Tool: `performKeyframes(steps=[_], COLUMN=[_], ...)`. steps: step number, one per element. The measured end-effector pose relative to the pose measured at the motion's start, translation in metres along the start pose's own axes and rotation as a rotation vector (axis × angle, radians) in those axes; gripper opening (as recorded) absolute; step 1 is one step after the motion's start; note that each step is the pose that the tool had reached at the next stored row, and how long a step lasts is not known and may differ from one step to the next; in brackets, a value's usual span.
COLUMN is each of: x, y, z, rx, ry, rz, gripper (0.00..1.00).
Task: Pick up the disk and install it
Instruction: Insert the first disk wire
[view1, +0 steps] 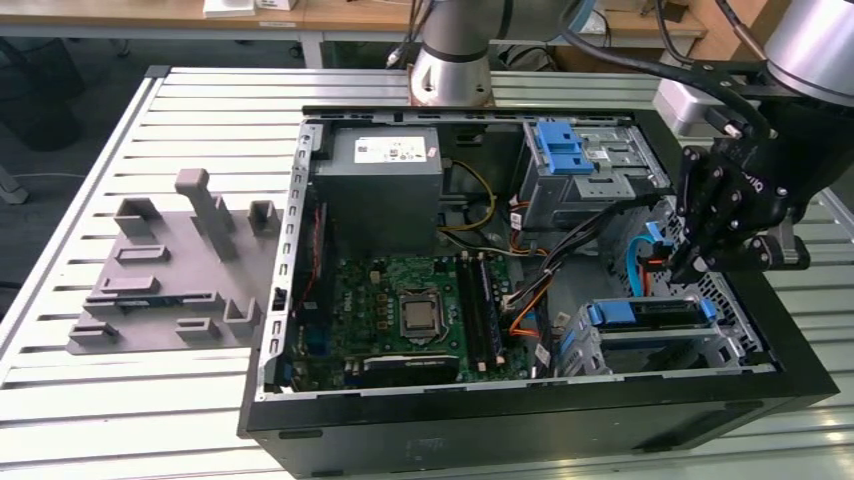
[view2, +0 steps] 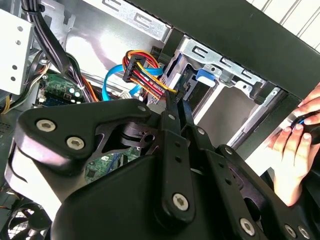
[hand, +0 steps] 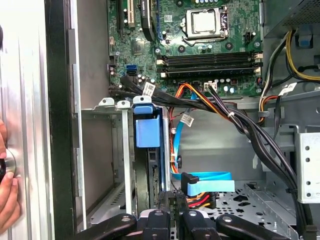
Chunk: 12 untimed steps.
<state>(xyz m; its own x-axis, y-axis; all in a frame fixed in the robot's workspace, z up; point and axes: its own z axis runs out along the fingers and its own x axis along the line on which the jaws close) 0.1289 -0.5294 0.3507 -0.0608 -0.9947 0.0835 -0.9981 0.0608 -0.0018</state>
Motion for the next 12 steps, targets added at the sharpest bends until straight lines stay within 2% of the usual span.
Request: performKeyframes(steps=[12], x=[0.0056], y=[0.0014], z=[0.0031], rx=[-0.0015], ry=[0.0003], rz=[0.000], gripper=[0.17])
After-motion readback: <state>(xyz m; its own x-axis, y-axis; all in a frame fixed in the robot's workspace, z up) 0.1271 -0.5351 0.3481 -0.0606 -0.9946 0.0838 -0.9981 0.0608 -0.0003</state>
